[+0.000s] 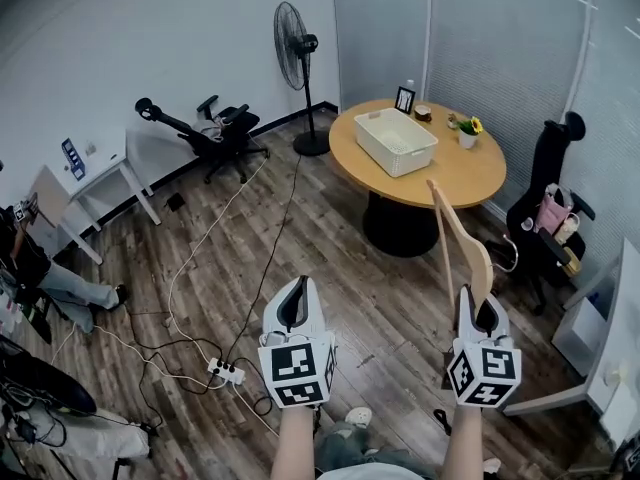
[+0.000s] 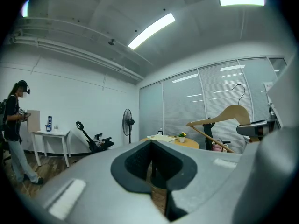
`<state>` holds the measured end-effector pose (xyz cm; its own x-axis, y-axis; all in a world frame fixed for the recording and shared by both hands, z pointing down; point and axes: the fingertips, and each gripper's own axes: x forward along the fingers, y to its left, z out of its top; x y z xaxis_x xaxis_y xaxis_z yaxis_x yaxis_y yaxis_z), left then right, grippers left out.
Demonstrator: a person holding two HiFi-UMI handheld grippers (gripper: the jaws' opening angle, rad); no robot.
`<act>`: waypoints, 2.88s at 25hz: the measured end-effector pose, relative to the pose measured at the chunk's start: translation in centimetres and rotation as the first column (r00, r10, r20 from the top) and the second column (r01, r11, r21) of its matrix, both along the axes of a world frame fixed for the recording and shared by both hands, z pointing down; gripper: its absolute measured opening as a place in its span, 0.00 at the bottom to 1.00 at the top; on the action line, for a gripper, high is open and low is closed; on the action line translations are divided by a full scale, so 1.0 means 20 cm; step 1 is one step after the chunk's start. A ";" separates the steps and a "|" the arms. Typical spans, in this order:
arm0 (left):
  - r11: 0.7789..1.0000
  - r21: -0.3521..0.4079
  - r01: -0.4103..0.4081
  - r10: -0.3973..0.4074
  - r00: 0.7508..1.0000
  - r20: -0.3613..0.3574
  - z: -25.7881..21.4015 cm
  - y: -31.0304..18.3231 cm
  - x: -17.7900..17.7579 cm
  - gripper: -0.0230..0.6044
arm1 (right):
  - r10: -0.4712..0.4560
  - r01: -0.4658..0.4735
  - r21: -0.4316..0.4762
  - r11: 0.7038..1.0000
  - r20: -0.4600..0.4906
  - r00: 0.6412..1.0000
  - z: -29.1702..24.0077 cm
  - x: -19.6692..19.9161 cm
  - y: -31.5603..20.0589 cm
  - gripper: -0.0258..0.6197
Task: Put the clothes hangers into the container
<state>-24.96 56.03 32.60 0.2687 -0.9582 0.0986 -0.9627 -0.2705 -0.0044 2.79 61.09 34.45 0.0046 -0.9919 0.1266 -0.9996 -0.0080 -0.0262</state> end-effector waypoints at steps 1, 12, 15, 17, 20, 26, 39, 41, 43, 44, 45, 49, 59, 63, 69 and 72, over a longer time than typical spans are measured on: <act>1.000 0.000 -0.006 0.006 1.000 0.001 0.00 -0.03 0.00 0.04 | 0.004 -0.004 0.001 1.000 0.002 1.000 0.00 0.00 -0.03 0.16; 0.999 -0.034 -0.033 0.034 0.999 0.011 0.07 -0.32 0.03 0.04 | 0.039 -0.038 -0.027 0.999 0.012 0.999 0.05 0.04 -0.27 0.16; 0.998 -0.043 -0.037 0.037 0.999 0.010 0.09 -0.39 0.06 0.04 | 0.044 -0.043 -0.037 0.998 0.012 0.999 0.06 0.06 -0.33 0.16; 0.998 -0.048 -0.036 0.037 0.999 0.010 0.10 -0.44 0.07 0.04 | 0.046 -0.045 -0.042 0.998 0.012 0.999 0.07 0.08 -0.38 0.16; 0.998 -0.055 -0.032 0.033 0.999 0.007 0.11 -0.53 0.12 0.04 | 0.046 -0.045 -0.050 0.998 0.011 0.999 0.08 0.13 -0.47 0.16; 0.998 -0.059 -0.025 0.025 1.000 0.010 0.13 -0.77 0.25 0.04 | 0.038 -0.037 -0.050 0.998 0.017 0.999 0.09 0.26 -0.75 0.16; 0.998 -0.045 0.053 -0.053 0.999 0.004 0.03 -1.40 0.56 0.04 | -0.033 0.034 -0.035 0.999 0.017 0.999 -0.01 0.60 -1.48 0.16; 0.997 -0.042 0.063 -0.063 0.998 0.004 0.02 -1.48 0.61 0.04 | -0.046 0.046 -0.029 0.999 0.019 0.999 -0.03 0.65 -1.57 0.16; 0.997 -0.039 0.070 -0.070 0.998 0.003 0.02 -1.56 0.66 0.04 | -0.056 0.056 -0.023 0.998 0.021 0.998 -0.03 0.70 -1.67 0.16; 0.997 -0.038 0.073 -0.073 0.997 0.003 0.02 -1.60 0.68 0.04 | -0.060 0.060 -0.021 0.998 0.021 0.998 -0.04 0.72 -1.71 0.16; 0.996 -0.037 0.076 -0.076 0.997 0.004 0.01 -1.63 0.71 0.04 | -0.062 0.063 -0.020 0.998 0.022 0.998 -0.04 0.74 -1.75 0.16; 0.996 -0.034 0.084 -0.084 0.996 0.011 0.01 -1.75 0.79 0.04 | -0.072 0.073 -0.024 0.997 0.035 0.997 -0.03 0.81 -1.89 0.16; 0.992 -0.067 0.110 -0.109 0.994 0.024 0.06 -1.94 0.83 0.04 | -0.090 0.092 -0.049 0.995 0.056 0.994 0.03 0.86 -2.14 0.16; 0.990 -0.078 0.114 -0.112 0.993 0.024 0.09 -2.05 0.83 0.04 | -0.093 0.096 -0.060 0.994 0.055 0.994 0.05 0.86 -2.24 0.16; 0.992 -0.082 0.100 -0.099 0.995 0.025 0.13 -2.31 0.84 0.04 | -0.078 0.081 -0.062 0.995 0.055 0.995 0.09 0.87 -2.48 0.16; 0.992 -0.086 0.094 -0.092 0.995 0.025 0.14 -2.46 0.83 0.04 | -0.071 0.074 -0.065 0.995 0.056 0.996 0.09 0.86 -2.62 0.16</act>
